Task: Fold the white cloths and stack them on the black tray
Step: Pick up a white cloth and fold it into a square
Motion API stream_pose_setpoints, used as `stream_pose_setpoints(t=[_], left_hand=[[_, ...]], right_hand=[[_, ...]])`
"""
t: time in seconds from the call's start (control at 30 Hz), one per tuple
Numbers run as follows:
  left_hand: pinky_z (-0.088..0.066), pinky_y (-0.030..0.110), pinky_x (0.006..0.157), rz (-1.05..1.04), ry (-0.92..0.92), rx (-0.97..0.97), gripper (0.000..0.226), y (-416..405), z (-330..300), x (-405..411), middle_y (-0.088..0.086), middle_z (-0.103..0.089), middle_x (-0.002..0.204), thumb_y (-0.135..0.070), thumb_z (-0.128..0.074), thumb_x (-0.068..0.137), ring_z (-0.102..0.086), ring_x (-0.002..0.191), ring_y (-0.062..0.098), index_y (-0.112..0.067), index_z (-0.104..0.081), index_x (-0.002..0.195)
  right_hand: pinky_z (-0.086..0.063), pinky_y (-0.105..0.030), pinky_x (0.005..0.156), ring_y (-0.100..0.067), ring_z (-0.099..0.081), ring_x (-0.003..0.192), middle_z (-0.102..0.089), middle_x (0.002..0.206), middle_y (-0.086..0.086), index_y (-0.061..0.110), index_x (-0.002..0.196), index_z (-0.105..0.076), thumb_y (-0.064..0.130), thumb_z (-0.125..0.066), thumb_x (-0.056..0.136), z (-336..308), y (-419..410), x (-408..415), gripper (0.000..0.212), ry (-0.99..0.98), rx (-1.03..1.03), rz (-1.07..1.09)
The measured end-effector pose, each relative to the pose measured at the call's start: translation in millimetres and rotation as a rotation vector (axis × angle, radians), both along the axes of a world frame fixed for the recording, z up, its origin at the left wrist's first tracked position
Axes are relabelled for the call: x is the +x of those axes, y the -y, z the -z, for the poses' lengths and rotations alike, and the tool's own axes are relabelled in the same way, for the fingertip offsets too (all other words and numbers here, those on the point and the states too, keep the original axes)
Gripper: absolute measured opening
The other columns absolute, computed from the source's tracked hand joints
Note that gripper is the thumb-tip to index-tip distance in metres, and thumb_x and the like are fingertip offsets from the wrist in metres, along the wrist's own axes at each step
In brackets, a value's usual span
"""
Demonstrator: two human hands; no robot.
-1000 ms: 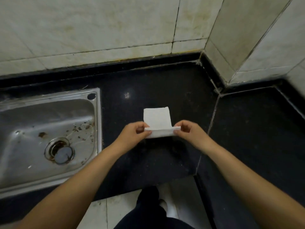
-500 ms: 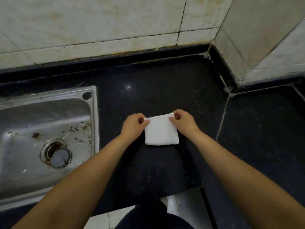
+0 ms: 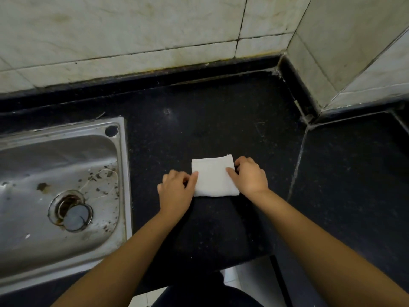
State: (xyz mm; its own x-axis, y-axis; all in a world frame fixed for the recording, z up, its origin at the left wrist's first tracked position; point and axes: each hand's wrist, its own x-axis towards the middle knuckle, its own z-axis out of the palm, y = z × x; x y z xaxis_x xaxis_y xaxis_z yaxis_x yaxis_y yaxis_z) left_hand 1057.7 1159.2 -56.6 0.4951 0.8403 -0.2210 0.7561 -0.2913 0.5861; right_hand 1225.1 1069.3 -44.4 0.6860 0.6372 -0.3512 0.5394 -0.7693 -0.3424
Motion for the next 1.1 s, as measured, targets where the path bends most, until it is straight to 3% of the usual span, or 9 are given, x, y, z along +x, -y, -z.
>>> stream_pose_setpoints(t=[0.17, 0.3, 0.43, 0.63, 0.73, 0.8, 0.93, 1.03, 1.1], left_hand=[[-0.027, 0.028, 0.086, 0.077, -0.127, 0.098, 0.037, 18, 10, -10, -0.005, -0.053, 0.102, -0.049, -0.047, 0.092, -0.045, 0.099, 0.013, -0.02, -0.069, 0.088], [-0.029, 0.031, 0.087, 0.115, -0.234, 0.21, 0.031, 19, 8, -9, -0.005, -0.052, 0.101, -0.051, -0.048, 0.09, -0.043, 0.098, 0.013, -0.024, -0.061, 0.083], [-0.032, 0.035, 0.092, -0.033, -0.211, 0.168, 0.041, 11, 3, 8, 0.0, -0.053, 0.111, -0.056, -0.044, 0.09, -0.045, 0.108, 0.019, -0.02, -0.056, 0.105], [-0.033, 0.039, 0.095, -0.021, -0.345, 0.108, 0.032, 5, -3, 42, 0.01, -0.049, 0.122, -0.034, -0.047, 0.093, -0.041, 0.116, 0.026, -0.011, -0.057, 0.112], [-0.039, 0.039, 0.09, -0.089, -0.075, -0.034, 0.019, 4, -14, 38, 0.008, -0.057, 0.103, -0.026, -0.051, 0.091, -0.052, 0.104, 0.026, -0.009, -0.057, 0.098], [-0.046, 0.032, 0.074, -0.103, 0.231, -0.19, 0.01, 4, -29, 33, 0.006, -0.059, 0.089, -0.019, -0.056, 0.09, -0.058, 0.088, 0.023, -0.009, -0.053, 0.089], [-0.051, 0.027, 0.068, -0.14, 0.515, -0.417, 0.026, 15, -67, 33, 0.007, -0.061, 0.105, -0.01, -0.057, 0.09, -0.06, 0.09, 0.018, -0.011, -0.05, 0.115], [-0.053, 0.029, 0.07, -0.112, 0.54, -0.632, 0.053, 32, -86, 43, 0.01, -0.058, 0.123, -0.007, -0.057, 0.09, -0.061, 0.098, 0.019, -0.009, -0.036, 0.139], [-0.054, 0.035, 0.075, -0.081, 0.579, -0.797, 0.047, 48, -97, 52, 0.013, -0.058, 0.124, -0.005, -0.055, 0.091, -0.062, 0.098, 0.022, -0.001, -0.041, 0.136]], right_hand=[[-0.04, -0.039, 0.095, -0.025, -0.054, 0.109, -0.054, 0.12, -0.008, 0.014, 0.116, -0.055, 0.037, -0.049, 0.095, -1, 0, -4, 0.031, 0.031, -0.003, 0.0], [-0.039, -0.04, 0.096, -0.026, -0.054, 0.11, -0.054, 0.12, -0.008, 0.013, 0.115, -0.054, 0.037, -0.048, 0.095, 0, 0, -4, 0.032, 0.06, -0.015, -0.021], [-0.039, -0.04, 0.096, -0.027, -0.052, 0.114, -0.053, 0.125, -0.011, 0.009, 0.122, -0.052, 0.041, -0.046, 0.095, 0, -3, -7, 0.042, 0.106, -0.058, -0.011], [-0.038, -0.038, 0.094, -0.028, -0.051, 0.115, -0.053, 0.124, -0.012, 0.008, 0.119, -0.052, 0.027, -0.047, 0.094, -2, -14, -19, 0.032, 0.117, -0.107, 0.001], [-0.042, -0.037, 0.088, -0.027, -0.055, 0.107, -0.057, 0.118, -0.011, 0.006, 0.118, -0.053, 0.023, -0.051, 0.09, -13, -9, -13, 0.032, -0.139, 0.036, 0.119], [-0.046, -0.03, 0.076, -0.022, -0.057, 0.097, -0.059, 0.113, -0.01, 0.004, 0.118, -0.053, 0.018, -0.056, 0.089, -26, 0, -3, 0.032, -0.445, 0.247, 0.284], [-0.052, -0.031, 0.07, -0.02, -0.063, 0.088, -0.066, 0.1, -0.008, 0.0, 0.115, -0.058, 0.009, -0.061, 0.089, -62, 32, 11, 0.028, -0.92, 0.566, 0.51], [-0.054, -0.036, 0.074, -0.022, -0.064, 0.09, -0.066, 0.101, -0.009, 0.006, 0.111, -0.06, 0.007, -0.059, 0.089, -84, 65, 12, 0.022, -0.949, 0.721, 0.54], [-0.055, -0.038, 0.074, -0.022, -0.064, 0.089, -0.067, 0.099, -0.009, 0.01, 0.103, -0.062, 0.007, -0.059, 0.089, -98, 94, 8, 0.014, -0.905, 0.804, 0.553]])
